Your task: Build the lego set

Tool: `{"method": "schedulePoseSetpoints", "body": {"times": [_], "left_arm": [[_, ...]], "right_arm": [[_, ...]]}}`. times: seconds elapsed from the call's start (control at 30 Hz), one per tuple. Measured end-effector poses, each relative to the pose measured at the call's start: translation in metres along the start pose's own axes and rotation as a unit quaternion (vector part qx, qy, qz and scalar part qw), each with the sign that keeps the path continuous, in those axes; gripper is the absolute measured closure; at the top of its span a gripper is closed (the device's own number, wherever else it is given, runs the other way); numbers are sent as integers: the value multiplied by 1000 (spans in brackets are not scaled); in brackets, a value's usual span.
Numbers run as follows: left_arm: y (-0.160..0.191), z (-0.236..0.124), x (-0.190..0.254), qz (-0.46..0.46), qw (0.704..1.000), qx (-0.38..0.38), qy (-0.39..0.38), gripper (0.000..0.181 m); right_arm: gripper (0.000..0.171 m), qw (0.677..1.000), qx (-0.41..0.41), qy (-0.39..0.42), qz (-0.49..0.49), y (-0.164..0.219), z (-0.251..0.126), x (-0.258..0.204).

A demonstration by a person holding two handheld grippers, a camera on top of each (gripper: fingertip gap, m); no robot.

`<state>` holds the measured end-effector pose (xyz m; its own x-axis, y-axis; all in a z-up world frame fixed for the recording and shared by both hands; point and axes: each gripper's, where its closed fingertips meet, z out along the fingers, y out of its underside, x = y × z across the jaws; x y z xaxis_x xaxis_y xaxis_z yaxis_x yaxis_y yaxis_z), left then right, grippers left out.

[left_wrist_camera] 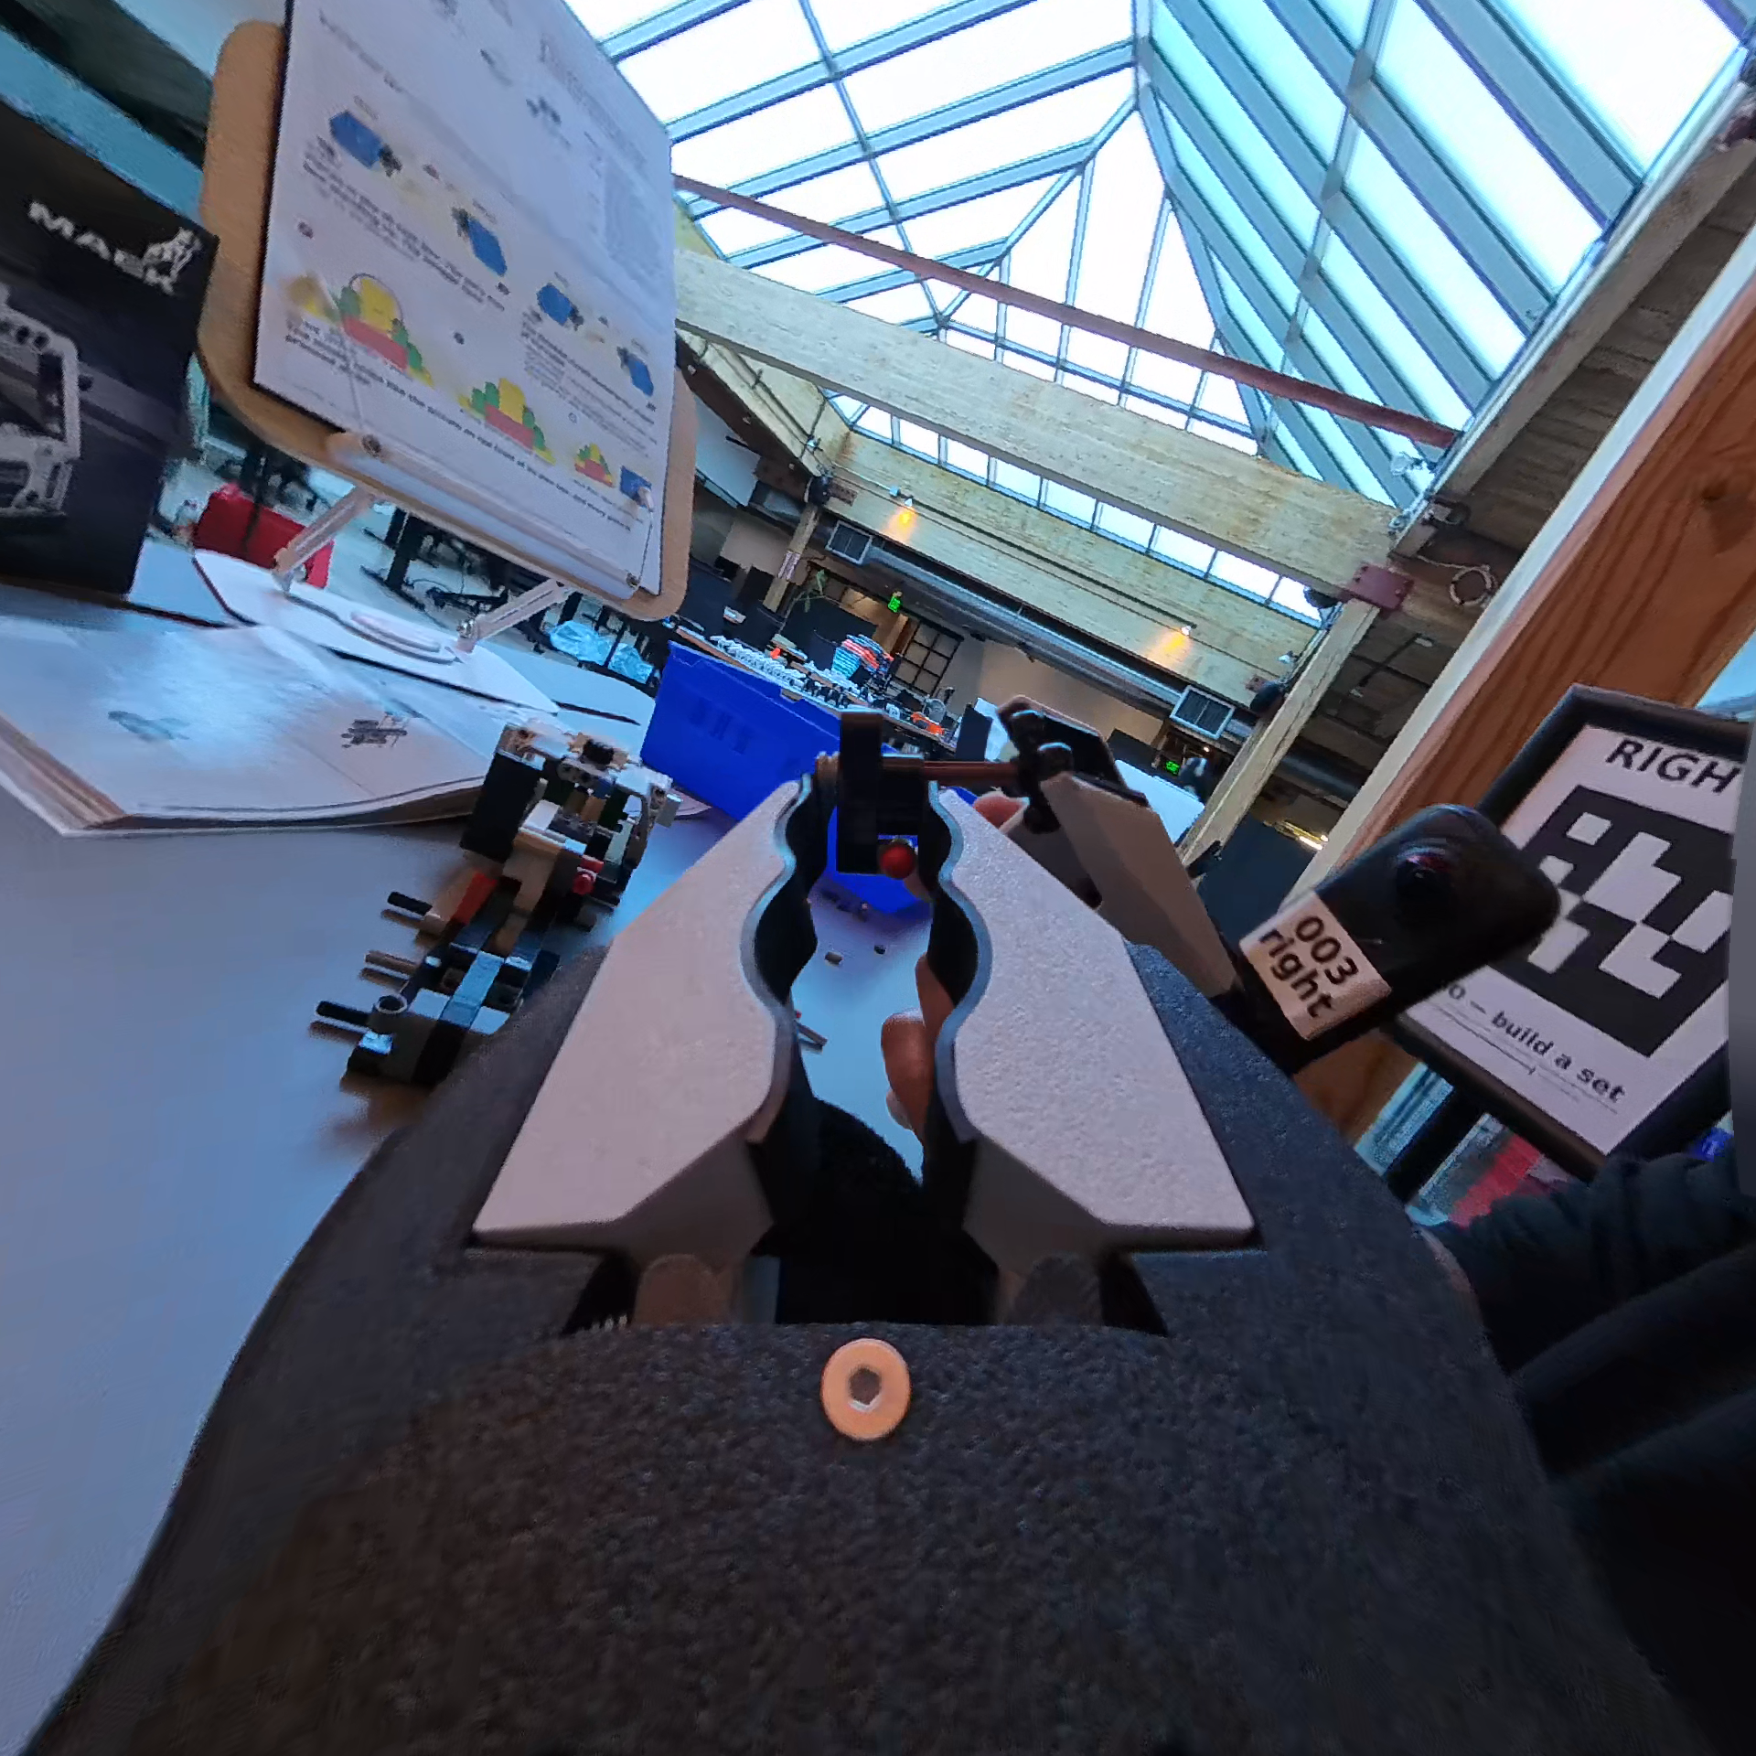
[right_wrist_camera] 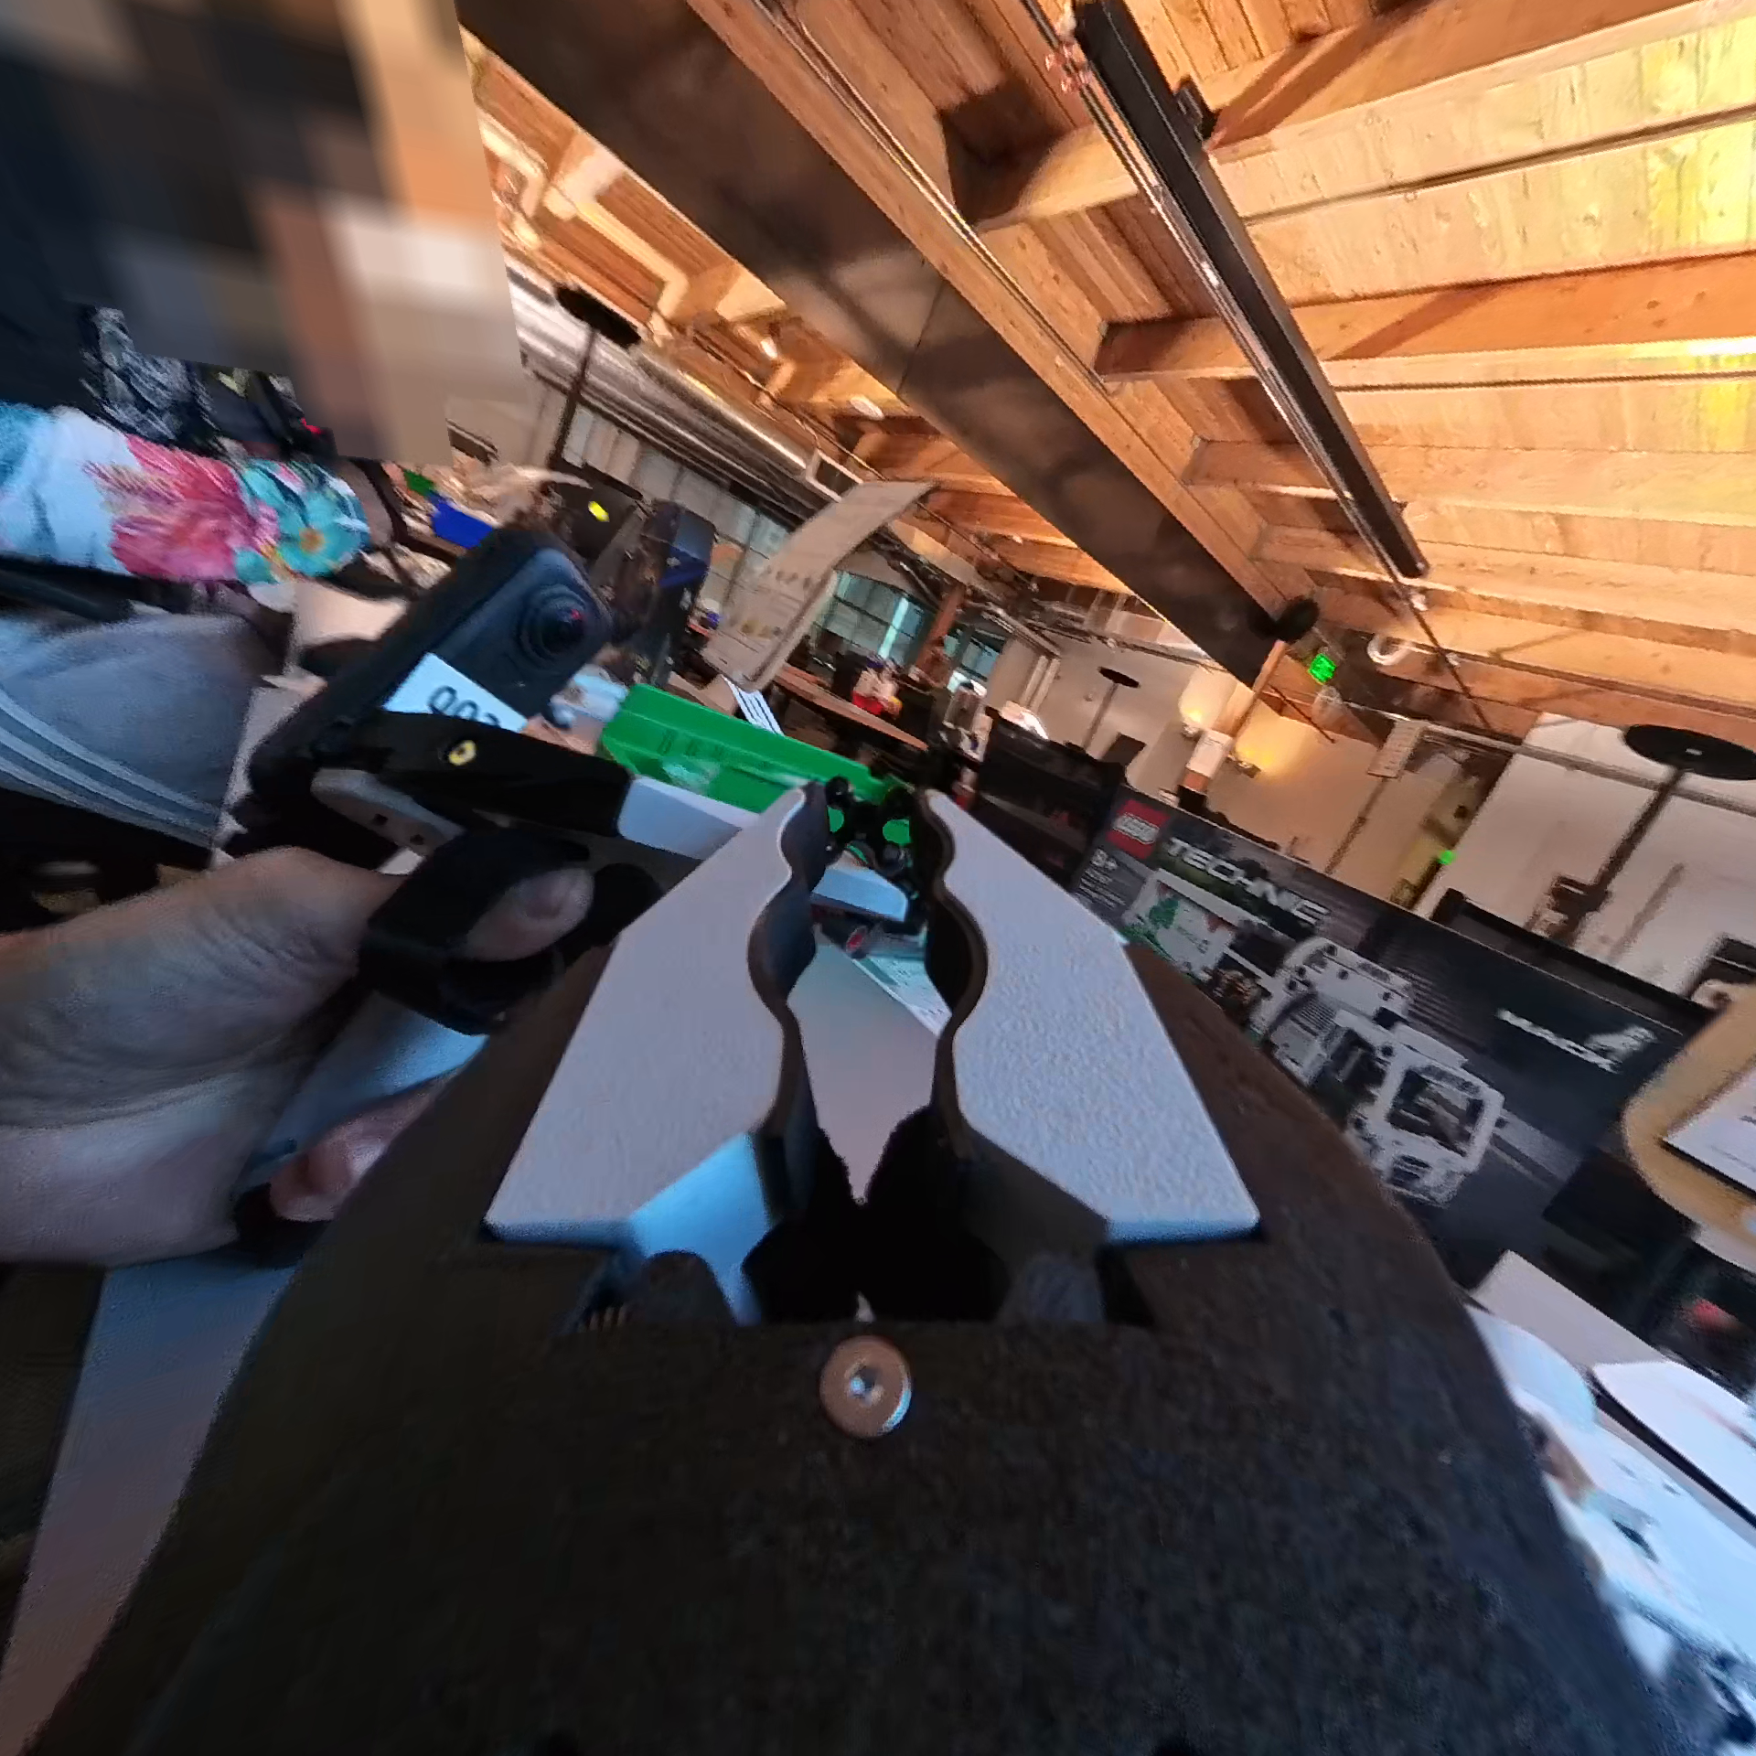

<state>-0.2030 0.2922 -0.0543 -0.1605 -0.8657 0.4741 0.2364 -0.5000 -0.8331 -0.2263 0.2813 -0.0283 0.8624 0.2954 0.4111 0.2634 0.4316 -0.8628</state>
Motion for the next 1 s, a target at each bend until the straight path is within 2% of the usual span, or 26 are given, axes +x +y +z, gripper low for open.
{"method": "schedulePoseSetpoints", "body": {"times": [0.07,0.27,0.33,0.43,0.57,0.73,1.0], "left_arm": [[-2,0,2,27,1000,2,0,165],[-6,-1,3,146,989,-20,-13,164],[-11,-2,11,206,978,-10,-16,163],[-18,0,28,247,969,-14,-11,163],[-20,-1,42,264,964,-17,1,163],[-21,-3,45,242,970,-14,12,162],[-22,-8,40,261,965,-26,-14,164]], "right_arm": [[154,1000,12,-16,11,-2,-2,0],[154,998,36,-15,-44,-4,-6,-2],[154,997,65,-16,-47,-14,-9,-3],[154,994,105,-15,-41,-31,-16,-3],[154,991,127,-18,-50,-43,-21,-6],[154,990,127,-36,-41,-45,-21,-8],[155,992,109,-45,-41,-39,-18,-12]]}}
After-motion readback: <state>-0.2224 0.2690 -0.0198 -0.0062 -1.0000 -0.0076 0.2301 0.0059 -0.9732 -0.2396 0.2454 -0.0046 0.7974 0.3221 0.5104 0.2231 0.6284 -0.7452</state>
